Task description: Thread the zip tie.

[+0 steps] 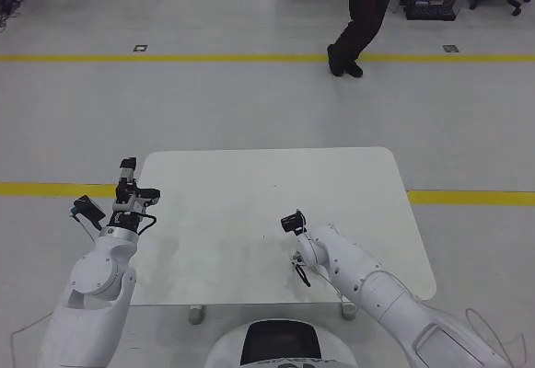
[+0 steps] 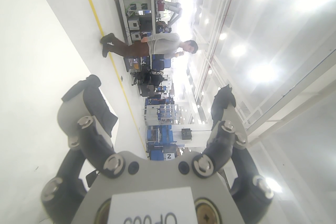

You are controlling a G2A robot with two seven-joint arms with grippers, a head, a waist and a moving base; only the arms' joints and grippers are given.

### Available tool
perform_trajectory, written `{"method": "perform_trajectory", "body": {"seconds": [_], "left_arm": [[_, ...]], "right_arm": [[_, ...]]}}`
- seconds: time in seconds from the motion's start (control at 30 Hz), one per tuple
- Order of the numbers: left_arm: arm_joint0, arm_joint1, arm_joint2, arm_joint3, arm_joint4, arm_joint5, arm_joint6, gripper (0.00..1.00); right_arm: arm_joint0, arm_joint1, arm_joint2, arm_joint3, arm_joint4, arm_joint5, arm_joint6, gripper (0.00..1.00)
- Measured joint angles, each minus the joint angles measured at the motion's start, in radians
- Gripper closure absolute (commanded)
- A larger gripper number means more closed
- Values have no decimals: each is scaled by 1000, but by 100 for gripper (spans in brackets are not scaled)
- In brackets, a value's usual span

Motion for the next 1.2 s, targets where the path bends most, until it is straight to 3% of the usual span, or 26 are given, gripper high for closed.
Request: {"method": "perform_trajectory", "body": {"seconds": [0.1, 0.17, 0.43, 0.87, 1.07, 1.2], "left_arm": [[0, 0, 0, 0, 0, 0, 0, 0], [0, 0, 0, 0, 0, 0, 0, 0], [0, 0, 0, 0, 0, 0, 0, 0], [0, 0, 0, 0, 0, 0, 0, 0], [0, 0, 0, 0, 0, 0, 0, 0], [0, 0, 0, 0, 0, 0, 0, 0]], "right_arm": [[1, -3, 1, 7, -2, -2, 0, 93], [1, -4, 2, 10, -3, -3, 0, 100], [-7, -2, 19, -19, -30, 1, 12, 100], [-121, 50, 164, -265, -44, -43, 67, 100], [-191, 74, 267, -383, 15, -60, 61, 100], [-231, 84, 339, -434, 109, -81, 46, 100]]}}
